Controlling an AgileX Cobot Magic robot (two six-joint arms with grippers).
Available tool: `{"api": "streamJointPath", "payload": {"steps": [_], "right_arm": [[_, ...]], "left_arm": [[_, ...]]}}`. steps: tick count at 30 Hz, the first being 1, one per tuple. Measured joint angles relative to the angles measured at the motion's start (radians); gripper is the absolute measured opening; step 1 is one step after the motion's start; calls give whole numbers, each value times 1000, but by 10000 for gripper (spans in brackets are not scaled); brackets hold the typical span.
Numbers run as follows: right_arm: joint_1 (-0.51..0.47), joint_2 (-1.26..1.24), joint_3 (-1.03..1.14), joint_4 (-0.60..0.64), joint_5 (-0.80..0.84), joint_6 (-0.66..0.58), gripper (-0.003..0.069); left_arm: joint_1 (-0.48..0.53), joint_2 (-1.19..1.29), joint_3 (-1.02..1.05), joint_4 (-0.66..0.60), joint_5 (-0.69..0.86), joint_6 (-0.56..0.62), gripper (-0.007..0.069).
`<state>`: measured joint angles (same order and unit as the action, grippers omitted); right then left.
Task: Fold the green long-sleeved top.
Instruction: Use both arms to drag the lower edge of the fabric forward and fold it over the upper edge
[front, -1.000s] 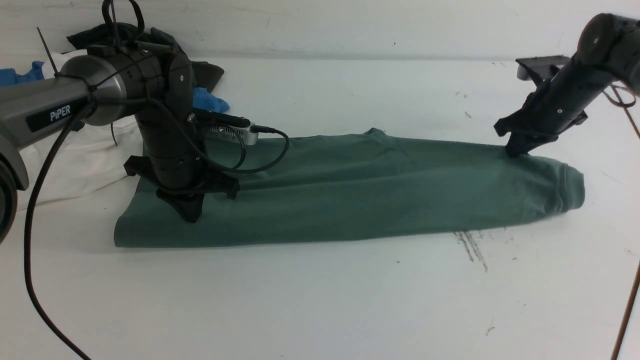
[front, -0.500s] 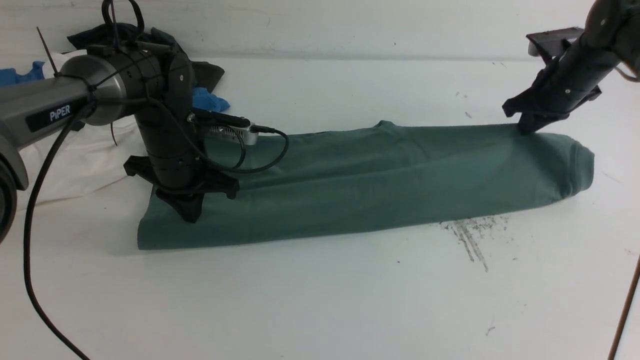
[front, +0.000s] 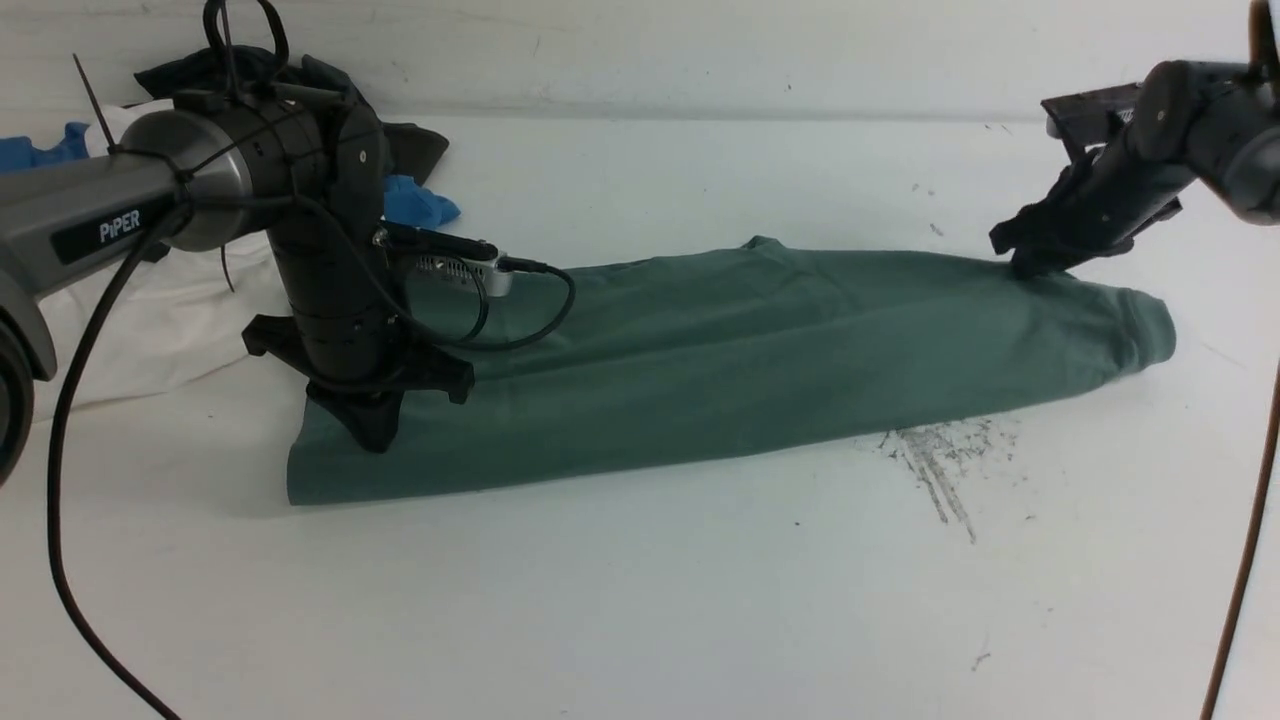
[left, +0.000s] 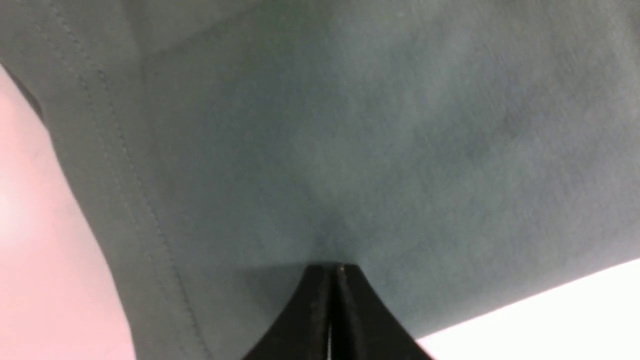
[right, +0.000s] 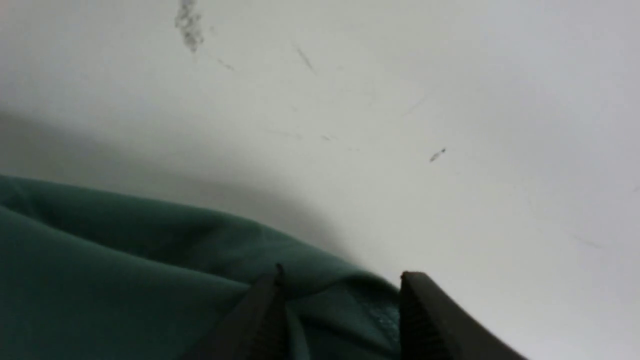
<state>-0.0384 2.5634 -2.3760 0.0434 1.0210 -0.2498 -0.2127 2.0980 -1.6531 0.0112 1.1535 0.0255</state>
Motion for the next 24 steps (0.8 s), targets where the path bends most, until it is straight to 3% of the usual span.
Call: {"api": "streamJointPath", "payload": {"steps": [6,12,13,15,20,24], "right_arm": [[0,-23,0,-134,114,159,321],[0,-115,0,-81,217,133,124],[0,-137,0,-9,219,111,46],[0,-142,0,57,219,97,8],[2,-101,0,119,220,87,-11],[2,-53,53,54,219,92,-12]], "left_arm": [[0,0,0,0,7,0,-4],[0,0,0,-31,-14,-2,-4],[0,0,0,-48,-30,-4,-4],[0,0,0,-69,-40,-5,-4],[0,0,0,-85,-50,-13,-4],[0,0,0,-85,-42,-13,-4]]}}
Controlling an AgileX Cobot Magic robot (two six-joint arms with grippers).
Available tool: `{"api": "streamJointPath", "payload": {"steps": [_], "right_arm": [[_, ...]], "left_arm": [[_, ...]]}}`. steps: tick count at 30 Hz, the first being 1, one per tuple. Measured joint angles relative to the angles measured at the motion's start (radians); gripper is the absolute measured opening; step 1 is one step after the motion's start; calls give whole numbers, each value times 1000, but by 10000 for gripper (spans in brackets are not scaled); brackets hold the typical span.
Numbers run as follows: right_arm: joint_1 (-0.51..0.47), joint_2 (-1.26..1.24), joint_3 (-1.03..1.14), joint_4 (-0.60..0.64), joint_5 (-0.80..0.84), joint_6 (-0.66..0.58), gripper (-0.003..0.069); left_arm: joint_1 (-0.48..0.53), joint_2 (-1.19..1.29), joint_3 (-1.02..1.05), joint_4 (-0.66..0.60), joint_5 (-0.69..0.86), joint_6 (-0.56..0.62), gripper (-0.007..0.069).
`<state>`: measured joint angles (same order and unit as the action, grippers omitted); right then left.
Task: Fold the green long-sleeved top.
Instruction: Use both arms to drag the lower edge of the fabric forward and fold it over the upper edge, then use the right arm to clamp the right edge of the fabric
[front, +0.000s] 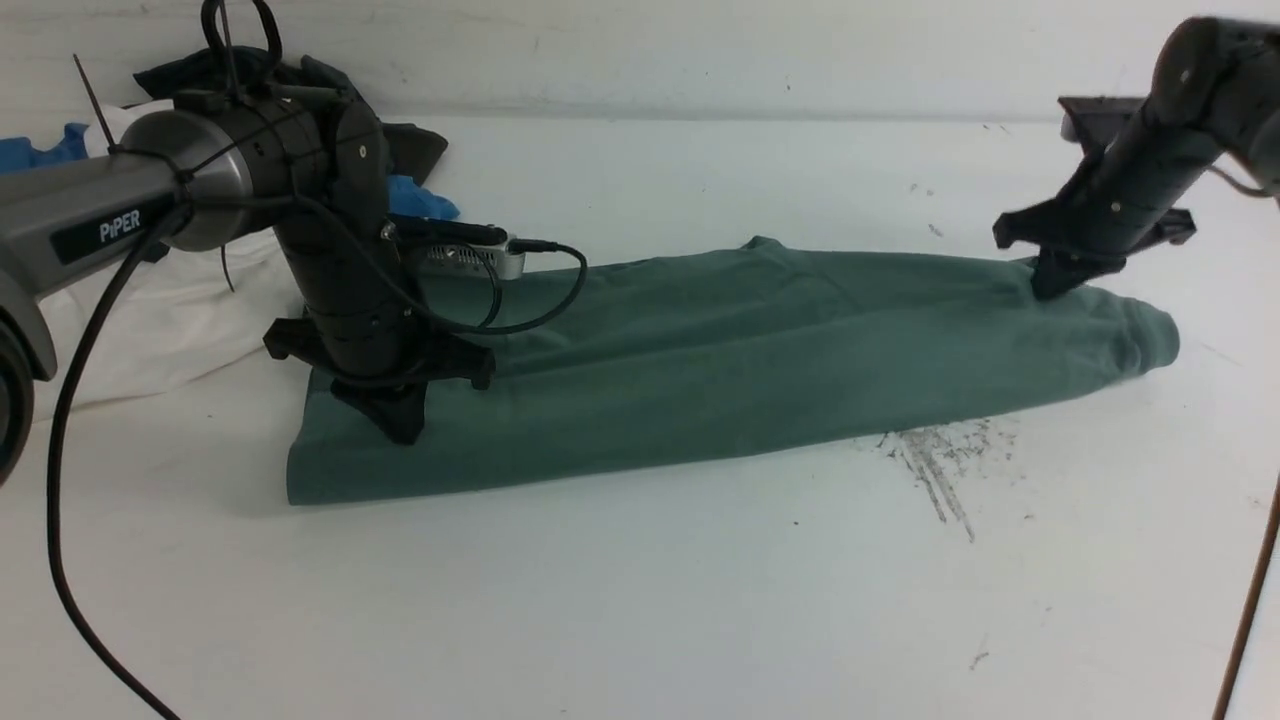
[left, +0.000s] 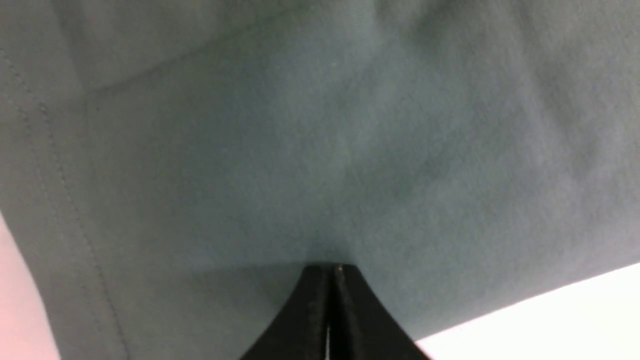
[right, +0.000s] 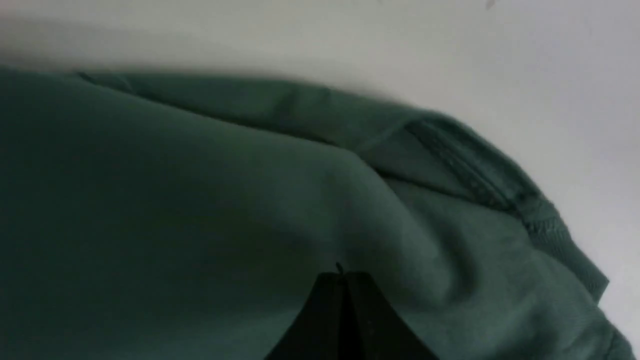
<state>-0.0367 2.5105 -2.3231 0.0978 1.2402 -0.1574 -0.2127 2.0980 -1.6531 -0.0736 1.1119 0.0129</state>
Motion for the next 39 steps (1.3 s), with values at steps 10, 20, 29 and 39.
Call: {"api": "streamJointPath", "payload": {"steps": [10,20,29,39], "right_arm": [[-1,-69,197,-68,-66,44,-12],[-2,-289,584,-91,-29,50,-12],[-24,-413,675,-159,-21,125,-12],[-29,-464,689,-12,-18,80,-12]], "left_arm": [[0,-75,1,4,27,-1,-4],[0,-262,1,41,106,-1,-4],[0,-340,2,90,121,1,-4],[0,-147,2,101,66,1,-4]]}}
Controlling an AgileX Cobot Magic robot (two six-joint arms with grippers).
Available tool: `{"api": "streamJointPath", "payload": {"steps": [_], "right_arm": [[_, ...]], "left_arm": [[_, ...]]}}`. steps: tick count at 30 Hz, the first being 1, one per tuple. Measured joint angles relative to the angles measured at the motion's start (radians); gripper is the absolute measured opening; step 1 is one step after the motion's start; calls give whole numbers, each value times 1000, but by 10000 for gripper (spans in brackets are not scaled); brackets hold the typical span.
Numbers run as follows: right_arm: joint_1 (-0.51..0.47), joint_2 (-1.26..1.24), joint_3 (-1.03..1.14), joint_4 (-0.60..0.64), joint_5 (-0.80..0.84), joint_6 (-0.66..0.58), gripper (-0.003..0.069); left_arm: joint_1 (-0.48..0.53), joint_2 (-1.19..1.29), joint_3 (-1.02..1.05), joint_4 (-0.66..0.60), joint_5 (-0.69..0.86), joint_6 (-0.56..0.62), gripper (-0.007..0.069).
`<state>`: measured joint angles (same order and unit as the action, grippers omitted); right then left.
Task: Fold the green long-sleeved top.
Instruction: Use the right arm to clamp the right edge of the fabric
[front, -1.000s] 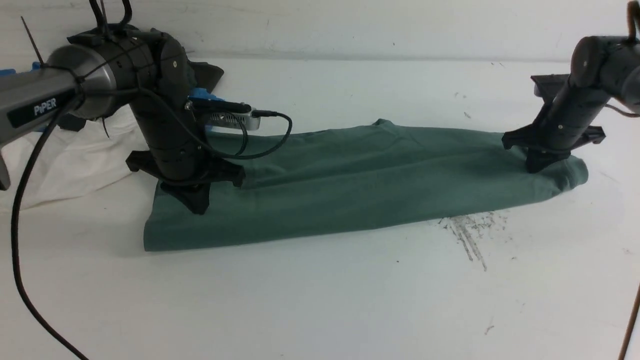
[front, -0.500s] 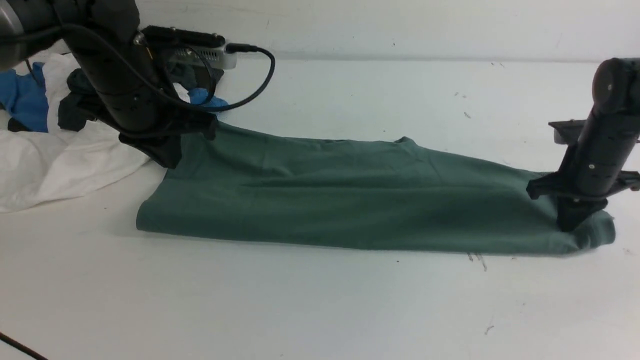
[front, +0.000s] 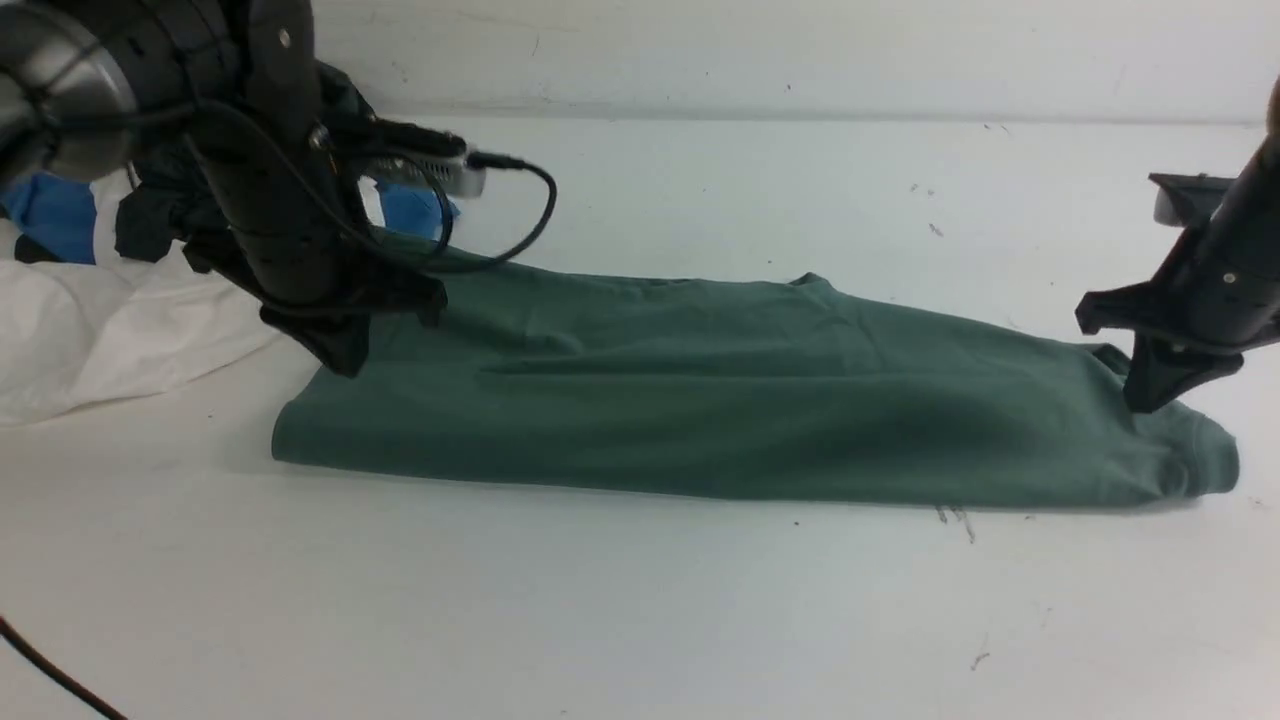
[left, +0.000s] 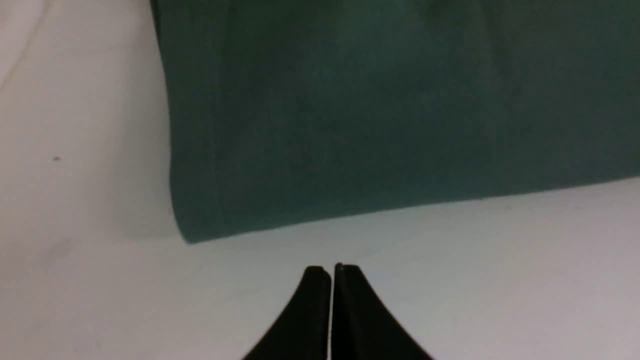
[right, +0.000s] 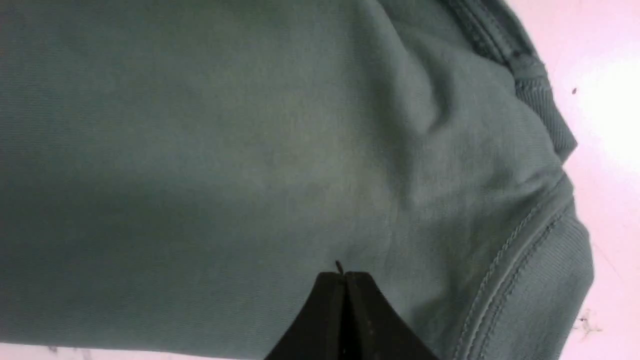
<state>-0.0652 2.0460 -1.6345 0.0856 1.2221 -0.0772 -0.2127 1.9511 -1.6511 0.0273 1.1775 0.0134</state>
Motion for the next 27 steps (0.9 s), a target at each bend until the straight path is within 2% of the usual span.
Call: {"api": "streamJointPath", "payload": {"steps": [5,8,16,23,27], "right_arm": [[-13,44,57,-105,-1,11,-12],[-38,54,71,-120,-1,17,-12],[-118,62,72,-123,-4,35,-12],[-123,-24,38,-86,-3,35,-12],[-123,-36,-42,-65,1,25,33]], "left_arm": [[26,147,0,29,-55,-54,-4],[49,184,1,40,-52,-70,-4],[52,192,1,54,-47,-75,-4],[51,107,1,16,-45,-75,-4],[51,4,1,-5,-33,-72,-4]]}}
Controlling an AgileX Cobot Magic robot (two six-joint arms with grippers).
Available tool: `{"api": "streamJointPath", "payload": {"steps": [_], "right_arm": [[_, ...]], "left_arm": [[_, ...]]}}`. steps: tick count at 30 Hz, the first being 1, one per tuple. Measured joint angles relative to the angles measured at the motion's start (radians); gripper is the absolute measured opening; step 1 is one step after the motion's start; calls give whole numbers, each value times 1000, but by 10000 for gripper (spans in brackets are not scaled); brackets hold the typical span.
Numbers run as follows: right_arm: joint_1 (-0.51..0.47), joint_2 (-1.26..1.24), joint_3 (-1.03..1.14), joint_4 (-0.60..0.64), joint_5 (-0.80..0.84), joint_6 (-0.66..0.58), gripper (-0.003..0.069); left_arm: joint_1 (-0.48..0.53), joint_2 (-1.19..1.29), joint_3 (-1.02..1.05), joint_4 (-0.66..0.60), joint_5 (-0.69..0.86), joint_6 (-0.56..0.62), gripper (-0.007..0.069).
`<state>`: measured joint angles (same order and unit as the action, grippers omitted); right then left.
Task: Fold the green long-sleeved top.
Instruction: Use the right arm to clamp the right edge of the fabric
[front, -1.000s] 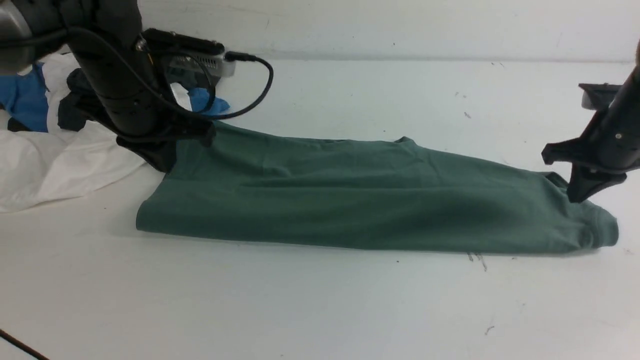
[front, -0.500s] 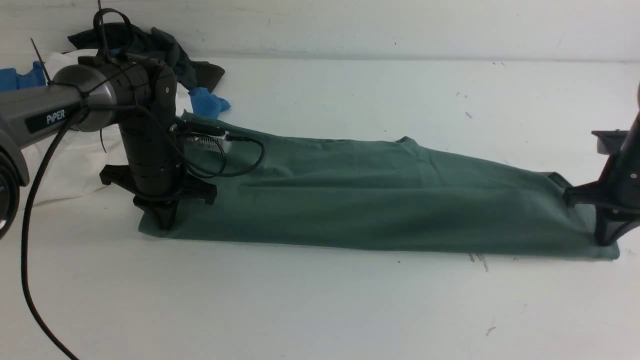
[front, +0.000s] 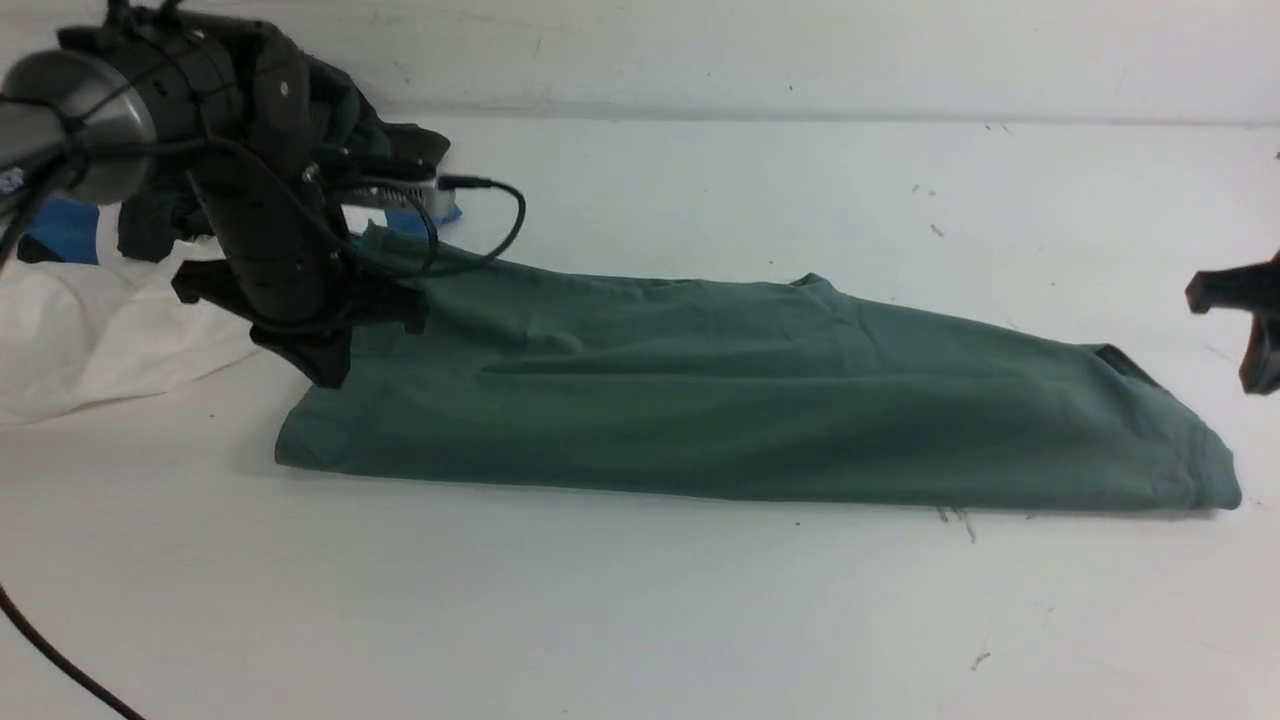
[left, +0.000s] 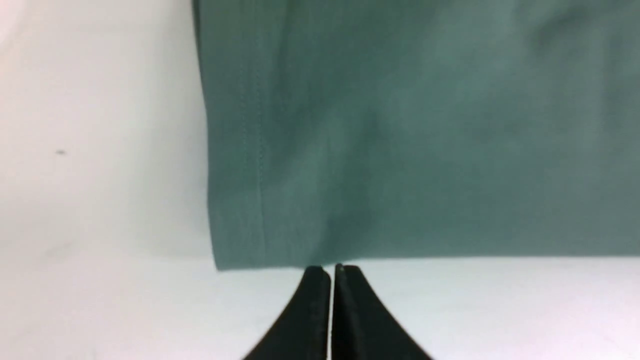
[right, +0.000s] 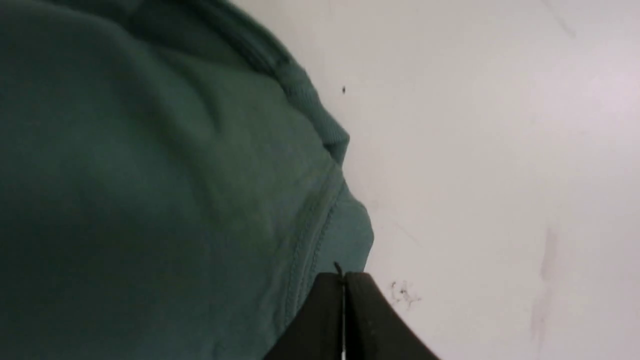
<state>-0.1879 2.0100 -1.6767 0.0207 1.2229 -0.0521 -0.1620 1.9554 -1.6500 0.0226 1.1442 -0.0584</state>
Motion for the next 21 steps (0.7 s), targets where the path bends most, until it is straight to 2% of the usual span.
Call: {"api": "streamJointPath", "payload": {"steps": [1,2,3,5,6,7,8,9,10,13,17,19,20,21], "right_arm": [[0,4,-8,3,1,-3,43],[0,27,-38,15,3,-13,94],[0,30,-46,20,3,-17,109],[0,83,-92,43,3,-29,243],[0,96,-102,47,3,-29,265],[1,117,-117,55,3,-29,334],[1,127,-123,57,3,-29,357],[1,163,-143,70,3,-29,449],[1,178,-151,75,3,-29,502],[2,222,-161,82,3,-29,616],[2,264,-162,84,3,-25,660],[2,275,-167,77,3,-26,635],[2,277,-169,77,3,-33,600],[2,278,-170,83,3,-44,533]], "left_arm": [[0,-9,0,-1,5,1,-4],[0,-47,0,-6,10,4,-4],[0,-50,0,-7,11,4,-4],[0,-78,0,-7,17,16,-4],[0,-83,0,-7,21,20,-4],[0,-89,0,-7,29,28,-4],[0,-90,0,-7,31,28,-4],[0,-92,0,-7,39,35,-4],[0,-92,0,-7,40,38,-4],[0,-92,1,-7,42,39,-4],[0,-92,1,-7,42,39,-4],[0,-92,1,-7,42,39,-4],[0,-92,1,-7,42,39,-4],[0,-92,1,-7,42,39,-4]]}}
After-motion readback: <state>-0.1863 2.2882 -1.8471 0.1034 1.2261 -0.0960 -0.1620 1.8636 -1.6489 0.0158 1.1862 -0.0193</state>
